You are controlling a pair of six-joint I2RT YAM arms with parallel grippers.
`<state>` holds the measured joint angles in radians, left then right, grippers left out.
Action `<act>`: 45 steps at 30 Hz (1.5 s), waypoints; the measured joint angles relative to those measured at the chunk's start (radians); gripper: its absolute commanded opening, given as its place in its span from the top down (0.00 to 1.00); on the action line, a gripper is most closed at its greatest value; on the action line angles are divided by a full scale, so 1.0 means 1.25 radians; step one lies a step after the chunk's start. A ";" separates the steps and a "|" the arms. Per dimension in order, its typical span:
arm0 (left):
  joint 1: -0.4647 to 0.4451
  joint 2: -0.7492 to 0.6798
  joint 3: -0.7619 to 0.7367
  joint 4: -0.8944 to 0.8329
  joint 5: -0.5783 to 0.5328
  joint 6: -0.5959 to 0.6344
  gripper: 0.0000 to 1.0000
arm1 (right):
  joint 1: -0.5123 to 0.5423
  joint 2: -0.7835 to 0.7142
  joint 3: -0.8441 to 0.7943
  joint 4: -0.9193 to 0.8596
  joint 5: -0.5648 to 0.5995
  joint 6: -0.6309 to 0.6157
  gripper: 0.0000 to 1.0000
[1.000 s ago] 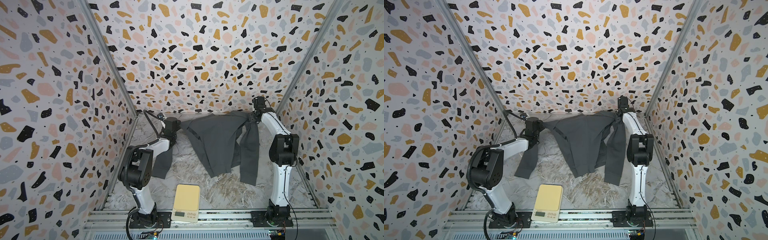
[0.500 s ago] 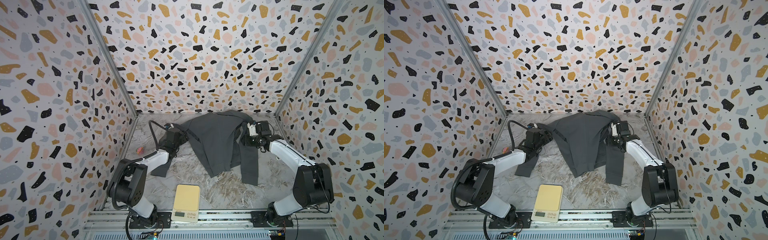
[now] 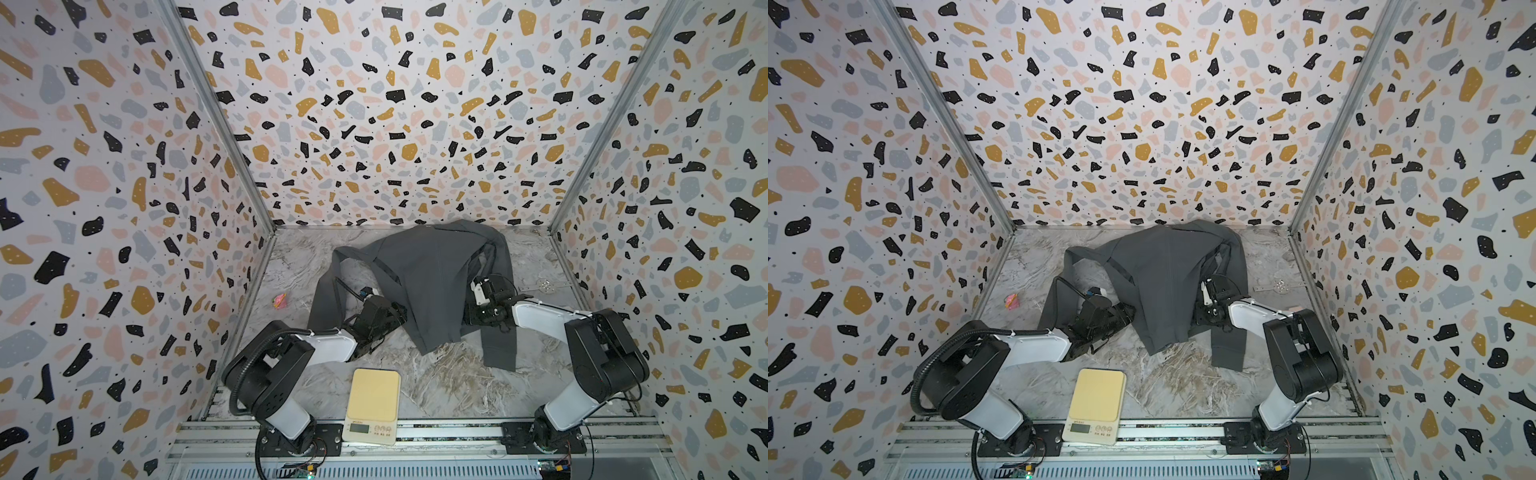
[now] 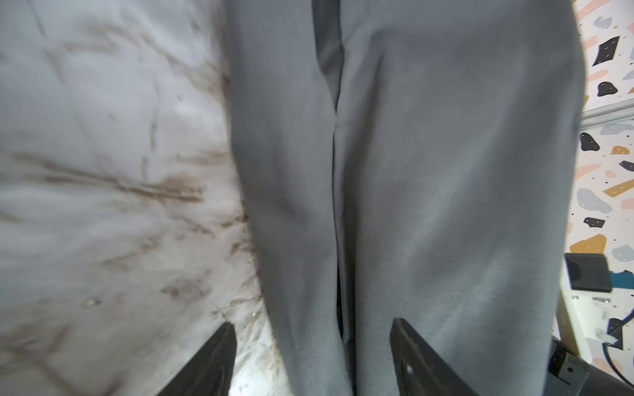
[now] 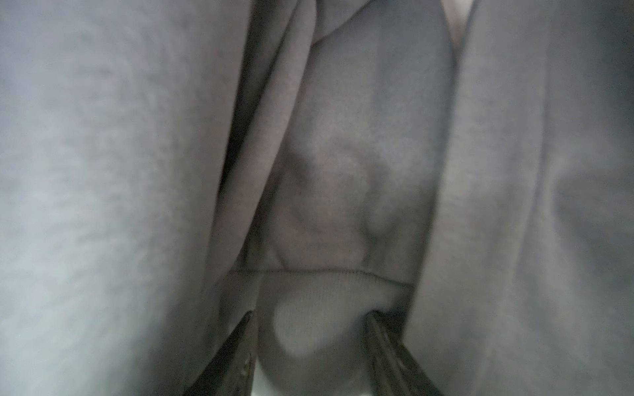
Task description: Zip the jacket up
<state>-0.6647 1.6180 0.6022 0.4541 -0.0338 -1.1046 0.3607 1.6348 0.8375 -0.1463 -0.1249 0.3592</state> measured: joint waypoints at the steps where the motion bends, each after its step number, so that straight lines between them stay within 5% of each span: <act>1: -0.007 0.014 -0.002 0.011 0.002 -0.010 0.35 | 0.004 0.002 0.000 0.003 0.006 0.000 0.52; 5: -0.042 0.070 -0.005 0.089 0.012 -0.042 0.56 | 0.014 0.012 0.000 0.018 0.038 -0.001 0.69; 9: -0.061 0.144 -0.006 0.189 0.034 -0.079 0.98 | 0.015 0.010 -0.002 0.025 0.050 -0.005 0.92; 11: -0.062 0.163 -0.018 0.235 0.043 -0.094 1.00 | 0.015 0.002 -0.008 0.025 0.056 -0.008 1.00; 18: -0.040 0.091 -0.042 0.169 0.042 -0.052 1.00 | -0.023 -0.114 -0.056 -0.010 0.061 -0.026 1.00; 26: 0.097 -0.102 -0.064 0.005 0.029 0.047 1.00 | -0.157 -0.298 -0.161 -0.015 -0.017 -0.018 1.00; 34: 0.185 -0.177 -0.124 -0.089 0.081 0.113 1.00 | -0.179 -0.361 -0.291 0.003 -0.109 0.036 1.00; 36: 0.197 -0.206 -0.137 -0.121 0.089 0.126 0.71 | -0.183 -0.370 -0.319 0.005 -0.125 0.051 1.00; 39: 0.224 -0.274 -0.151 -0.188 0.060 0.146 0.39 | -0.192 -0.397 -0.348 0.004 -0.129 0.071 0.73; 42: 0.243 -0.360 -0.158 -0.248 0.034 0.164 0.27 | -0.185 -0.436 -0.355 -0.013 -0.129 0.089 0.54; 45: 0.243 -0.444 -0.163 -0.292 0.036 0.159 0.25 | -0.125 -0.494 -0.345 -0.034 -0.125 0.109 0.46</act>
<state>-0.3611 1.0626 0.3988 0.0891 0.0113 -0.9058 0.2047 1.0172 0.4068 -0.1883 -0.2810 0.4953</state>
